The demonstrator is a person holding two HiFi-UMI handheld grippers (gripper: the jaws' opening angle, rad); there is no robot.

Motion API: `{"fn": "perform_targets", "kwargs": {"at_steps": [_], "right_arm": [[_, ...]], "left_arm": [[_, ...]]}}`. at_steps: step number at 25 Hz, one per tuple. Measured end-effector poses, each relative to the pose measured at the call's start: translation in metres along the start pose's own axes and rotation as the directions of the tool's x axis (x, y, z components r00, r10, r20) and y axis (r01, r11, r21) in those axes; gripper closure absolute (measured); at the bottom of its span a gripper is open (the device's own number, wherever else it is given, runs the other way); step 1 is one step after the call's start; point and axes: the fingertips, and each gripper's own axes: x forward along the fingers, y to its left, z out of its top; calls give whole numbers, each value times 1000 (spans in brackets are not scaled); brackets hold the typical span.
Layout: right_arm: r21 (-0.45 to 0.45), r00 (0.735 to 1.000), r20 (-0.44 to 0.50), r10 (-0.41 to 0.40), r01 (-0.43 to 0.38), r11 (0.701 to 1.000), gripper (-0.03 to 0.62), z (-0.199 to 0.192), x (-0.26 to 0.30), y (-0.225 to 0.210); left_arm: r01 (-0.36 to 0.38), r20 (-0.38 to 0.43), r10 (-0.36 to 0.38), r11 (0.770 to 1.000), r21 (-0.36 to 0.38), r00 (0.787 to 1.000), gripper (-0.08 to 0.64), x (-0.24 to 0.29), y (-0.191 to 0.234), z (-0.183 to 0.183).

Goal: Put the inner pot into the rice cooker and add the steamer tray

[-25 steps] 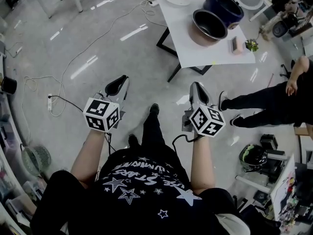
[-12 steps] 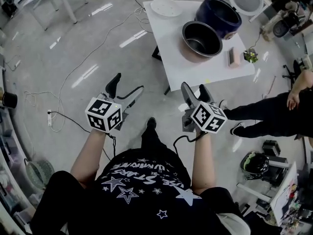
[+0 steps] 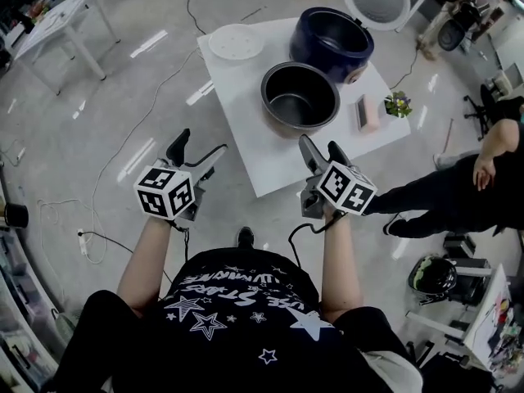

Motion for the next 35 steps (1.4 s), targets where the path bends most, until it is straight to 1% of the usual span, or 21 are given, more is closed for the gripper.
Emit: {"fn": "perform_targets", "kwargs": {"at_steps": [6,9,12,14,17,20,22,25,29,31,32,34,35], "right_arm": [[112,1000,8,-26,25,993,175,25,24,-28],[142,998,8,-55,53,988,176,32,34,-36],[176,996,-15,-84,85,981,184,34,46,-42],[193,994,-34,-106,111,975,195,35,56,-47],[200,983,-55,-177,185,962,215,38,70,-59],[198,964,-85,-250,263,944,233,39,81,-69],[183,952,-125,-280,300,936,236,36,89,-75],[156,926,-194,-325,356,921,236,29,102,-85],[134,871,-272,-409,455,880,247,21,102,-97],[111,841,-302,-449,499,859,270,16,99,-101],[97,824,-314,-472,522,847,292,15,96,-104],[69,789,-331,-517,567,821,342,13,91,-108],[57,775,-338,-534,584,810,379,12,89,-110]], "left_arm": [[-34,7,34,999,-1,999,133,29,21,23],[-32,-9,32,999,0,999,133,36,31,27],[-19,-38,19,1000,-5,999,133,49,43,25],[1,-58,-2,1000,-16,998,133,63,51,24],[54,-97,-56,998,-18,994,133,92,65,25],[128,-132,-129,992,-16,983,133,129,75,34],[179,-151,-178,984,-11,972,133,155,80,41],[243,-183,-240,970,-6,953,133,187,88,49],[335,-218,-326,942,1,920,133,222,91,61],[370,-239,-361,929,-6,901,133,232,91,61],[390,-256,-379,921,-8,890,133,236,91,59],[432,-296,-414,902,-7,861,133,244,89,54],[451,-315,-430,892,-6,846,133,248,87,52]]}}
